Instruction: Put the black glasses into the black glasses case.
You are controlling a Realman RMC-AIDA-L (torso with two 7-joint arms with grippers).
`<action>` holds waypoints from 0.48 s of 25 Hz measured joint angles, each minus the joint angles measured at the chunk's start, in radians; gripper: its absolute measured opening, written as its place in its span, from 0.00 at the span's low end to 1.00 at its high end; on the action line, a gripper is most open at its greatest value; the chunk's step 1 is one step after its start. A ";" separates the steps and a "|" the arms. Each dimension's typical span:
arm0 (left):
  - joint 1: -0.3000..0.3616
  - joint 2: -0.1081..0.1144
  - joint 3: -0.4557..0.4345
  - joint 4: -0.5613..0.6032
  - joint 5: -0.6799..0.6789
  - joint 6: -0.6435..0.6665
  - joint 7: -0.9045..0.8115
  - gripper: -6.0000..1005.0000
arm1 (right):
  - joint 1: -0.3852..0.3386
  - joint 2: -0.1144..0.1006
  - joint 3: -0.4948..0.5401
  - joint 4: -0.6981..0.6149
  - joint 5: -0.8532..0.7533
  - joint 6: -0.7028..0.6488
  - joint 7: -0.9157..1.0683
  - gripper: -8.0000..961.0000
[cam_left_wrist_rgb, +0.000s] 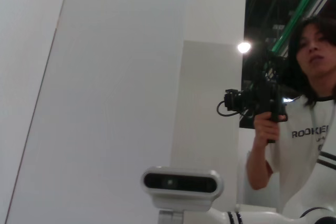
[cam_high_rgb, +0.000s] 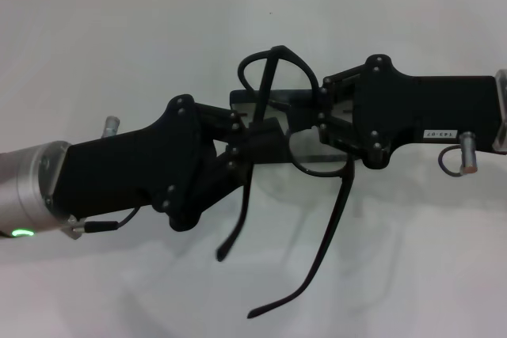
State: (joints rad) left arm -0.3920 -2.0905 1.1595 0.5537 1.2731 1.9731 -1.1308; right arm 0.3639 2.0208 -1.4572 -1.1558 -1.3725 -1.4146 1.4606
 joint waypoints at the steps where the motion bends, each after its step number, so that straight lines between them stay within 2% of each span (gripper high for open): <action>1: -0.001 0.000 0.001 0.000 0.000 -0.005 0.000 0.06 | 0.001 0.001 0.000 0.002 0.002 -0.003 -0.004 0.12; 12: -0.061 0.002 0.005 -0.090 0.013 -0.026 0.038 0.05 | 0.053 0.003 -0.005 0.097 0.065 -0.046 -0.061 0.12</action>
State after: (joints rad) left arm -0.4529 -2.0882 1.1643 0.4632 1.2859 1.9470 -1.0932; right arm 0.4170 2.0238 -1.4620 -1.0589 -1.3071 -1.4608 1.3998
